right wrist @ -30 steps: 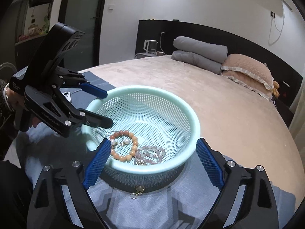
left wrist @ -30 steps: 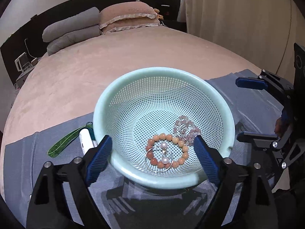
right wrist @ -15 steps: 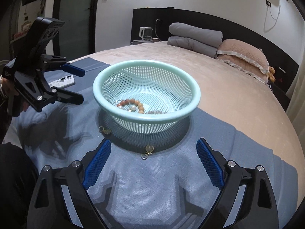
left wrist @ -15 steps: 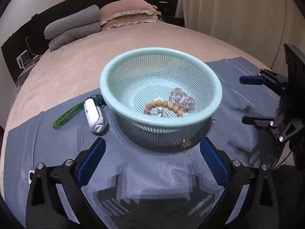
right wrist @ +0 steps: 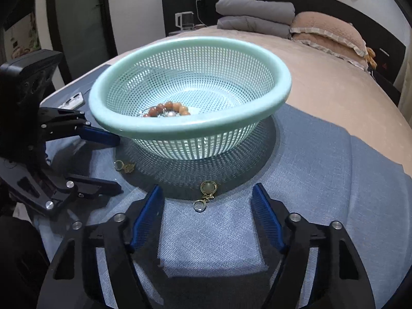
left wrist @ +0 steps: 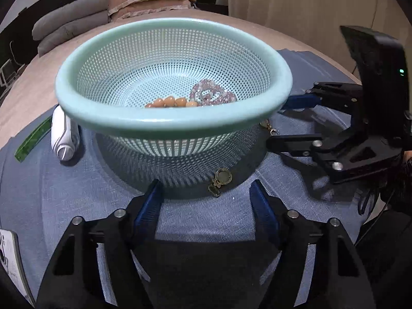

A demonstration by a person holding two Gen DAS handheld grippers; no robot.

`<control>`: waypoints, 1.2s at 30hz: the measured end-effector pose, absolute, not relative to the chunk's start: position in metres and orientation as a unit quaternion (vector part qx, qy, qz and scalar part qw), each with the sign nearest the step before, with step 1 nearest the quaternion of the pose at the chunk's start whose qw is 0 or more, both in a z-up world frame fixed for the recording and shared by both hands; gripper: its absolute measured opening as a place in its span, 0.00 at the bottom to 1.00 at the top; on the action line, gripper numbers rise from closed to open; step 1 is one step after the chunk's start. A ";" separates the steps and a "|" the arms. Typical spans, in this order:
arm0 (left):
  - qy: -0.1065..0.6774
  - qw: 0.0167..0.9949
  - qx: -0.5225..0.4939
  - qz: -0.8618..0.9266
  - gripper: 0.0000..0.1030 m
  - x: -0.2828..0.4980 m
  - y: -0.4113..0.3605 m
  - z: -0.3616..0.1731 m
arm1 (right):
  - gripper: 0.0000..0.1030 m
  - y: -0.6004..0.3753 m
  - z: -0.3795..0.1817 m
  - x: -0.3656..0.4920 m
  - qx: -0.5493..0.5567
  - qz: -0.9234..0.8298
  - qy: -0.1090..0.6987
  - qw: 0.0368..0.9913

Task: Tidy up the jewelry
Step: 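Grasp the last gold drop earring with the right tool while the left tool grasps another, then carry both earrings over the colander and open both tools to drop them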

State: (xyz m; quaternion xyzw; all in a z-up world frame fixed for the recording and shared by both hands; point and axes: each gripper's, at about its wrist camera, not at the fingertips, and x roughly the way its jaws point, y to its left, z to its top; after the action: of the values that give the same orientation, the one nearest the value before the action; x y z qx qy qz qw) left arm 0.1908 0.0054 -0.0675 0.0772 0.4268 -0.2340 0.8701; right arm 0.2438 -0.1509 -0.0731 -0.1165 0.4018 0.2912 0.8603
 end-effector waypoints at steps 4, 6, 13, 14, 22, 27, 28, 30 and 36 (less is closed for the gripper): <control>0.431 0.871 0.060 -0.228 0.23 0.199 0.009 -0.072 | 0.34 -0.147 -0.077 0.244 -0.103 0.265 0.407 0.868; 0.428 0.874 0.052 -0.223 0.20 0.197 0.010 -0.073 | 0.25 -0.144 -0.078 0.242 -0.108 0.263 0.407 0.868; 0.430 0.870 0.074 -0.228 0.15 0.176 0.005 -0.071 | 0.13 -0.143 -0.078 0.234 -0.097 0.264 0.415 0.865; 0.431 0.869 0.074 -0.230 0.15 0.174 0.005 -0.071 | 0.13 -0.143 -0.077 0.235 -0.095 0.262 0.416 0.866; 0.441 0.862 0.063 -0.241 0.10 0.156 0.004 -0.058 | 0.13 -0.150 -0.067 0.220 -0.081 0.259 0.425 0.863; 0.444 0.862 0.061 -0.237 0.10 0.143 0.007 -0.052 | 0.13 -0.159 -0.059 0.206 -0.073 0.262 0.426 0.863; 0.443 0.863 0.066 -0.233 0.10 0.139 0.007 -0.051 | 0.13 -0.159 -0.057 0.201 -0.075 0.258 0.425 0.864; 0.443 0.863 0.072 -0.232 0.10 0.134 0.007 -0.048 | 0.13 -0.163 -0.050 0.197 -0.071 0.260 0.421 0.866; 0.422 0.875 0.082 -0.224 0.10 0.121 0.016 -0.017 | 0.13 -0.168 -0.021 0.187 -0.071 0.267 0.394 0.877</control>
State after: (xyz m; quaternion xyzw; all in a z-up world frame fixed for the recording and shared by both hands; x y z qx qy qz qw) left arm 0.1208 0.0156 -0.0168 0.0823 0.4219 -0.2244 0.8746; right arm 0.1872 -0.1683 -0.0211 -0.0707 0.3936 0.2669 0.8769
